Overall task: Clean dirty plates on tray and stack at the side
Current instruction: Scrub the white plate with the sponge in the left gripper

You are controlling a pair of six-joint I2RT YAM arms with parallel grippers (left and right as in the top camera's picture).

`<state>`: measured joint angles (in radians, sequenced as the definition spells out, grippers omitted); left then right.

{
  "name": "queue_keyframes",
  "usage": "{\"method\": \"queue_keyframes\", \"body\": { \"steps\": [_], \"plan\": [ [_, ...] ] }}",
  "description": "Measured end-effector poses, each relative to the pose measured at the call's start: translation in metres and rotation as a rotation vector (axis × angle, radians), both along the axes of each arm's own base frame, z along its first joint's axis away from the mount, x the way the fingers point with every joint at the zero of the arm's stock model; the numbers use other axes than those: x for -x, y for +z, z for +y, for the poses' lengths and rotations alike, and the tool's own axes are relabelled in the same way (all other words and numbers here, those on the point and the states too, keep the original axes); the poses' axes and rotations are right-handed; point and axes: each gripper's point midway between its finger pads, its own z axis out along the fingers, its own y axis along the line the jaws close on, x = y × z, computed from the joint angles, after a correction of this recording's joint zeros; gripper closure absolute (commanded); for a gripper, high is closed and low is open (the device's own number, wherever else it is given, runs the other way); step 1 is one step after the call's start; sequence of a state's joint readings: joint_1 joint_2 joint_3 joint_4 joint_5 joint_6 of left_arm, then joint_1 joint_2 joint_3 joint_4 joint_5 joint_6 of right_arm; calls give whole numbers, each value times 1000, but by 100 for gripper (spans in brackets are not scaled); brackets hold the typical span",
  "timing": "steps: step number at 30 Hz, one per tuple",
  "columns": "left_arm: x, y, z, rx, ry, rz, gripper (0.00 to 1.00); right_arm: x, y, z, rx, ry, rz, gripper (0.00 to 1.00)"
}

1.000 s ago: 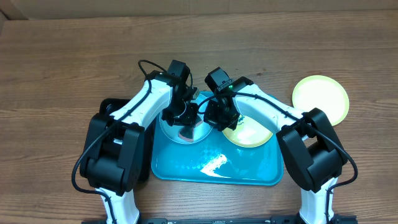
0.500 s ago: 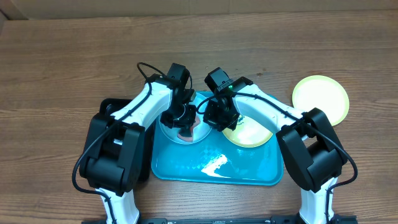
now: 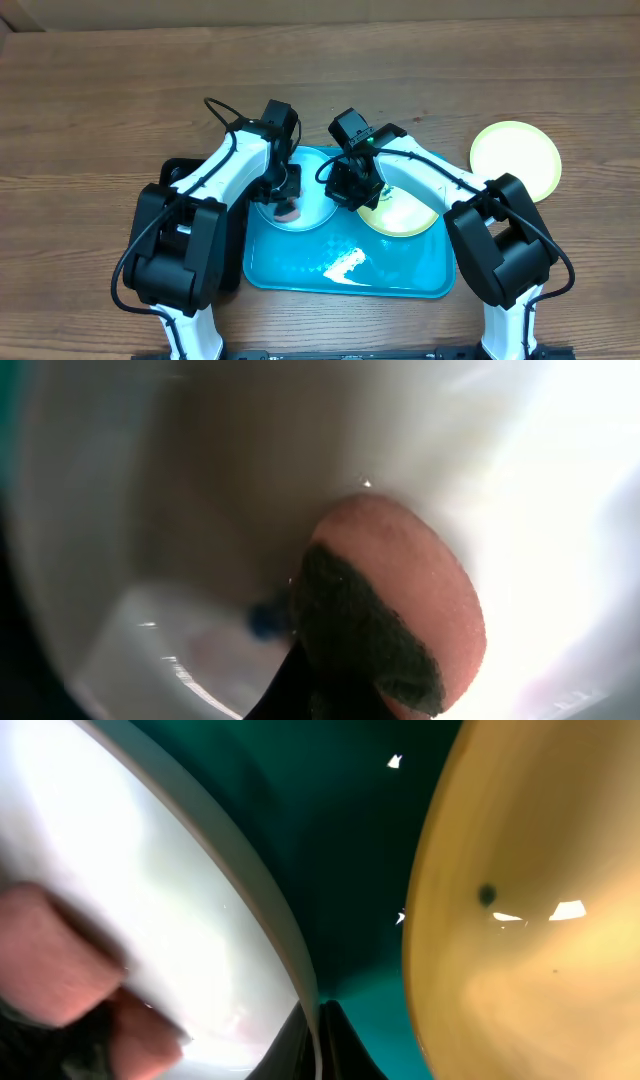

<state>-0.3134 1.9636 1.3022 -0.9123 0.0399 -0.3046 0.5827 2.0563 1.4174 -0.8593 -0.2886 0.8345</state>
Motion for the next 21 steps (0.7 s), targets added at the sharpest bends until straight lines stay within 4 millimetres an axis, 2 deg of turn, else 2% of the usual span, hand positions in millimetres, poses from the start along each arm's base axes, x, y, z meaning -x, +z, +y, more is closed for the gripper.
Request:
{"method": "queue_keyframes", "body": {
  "steps": [11,21],
  "plan": [
    [-16,9,40,-186,71,-68,96,1,0,-1,1,0,6,96],
    [-20,11,42,-202,79,-85,96,1,0,0,-3,0,8,96]
  ]
}}
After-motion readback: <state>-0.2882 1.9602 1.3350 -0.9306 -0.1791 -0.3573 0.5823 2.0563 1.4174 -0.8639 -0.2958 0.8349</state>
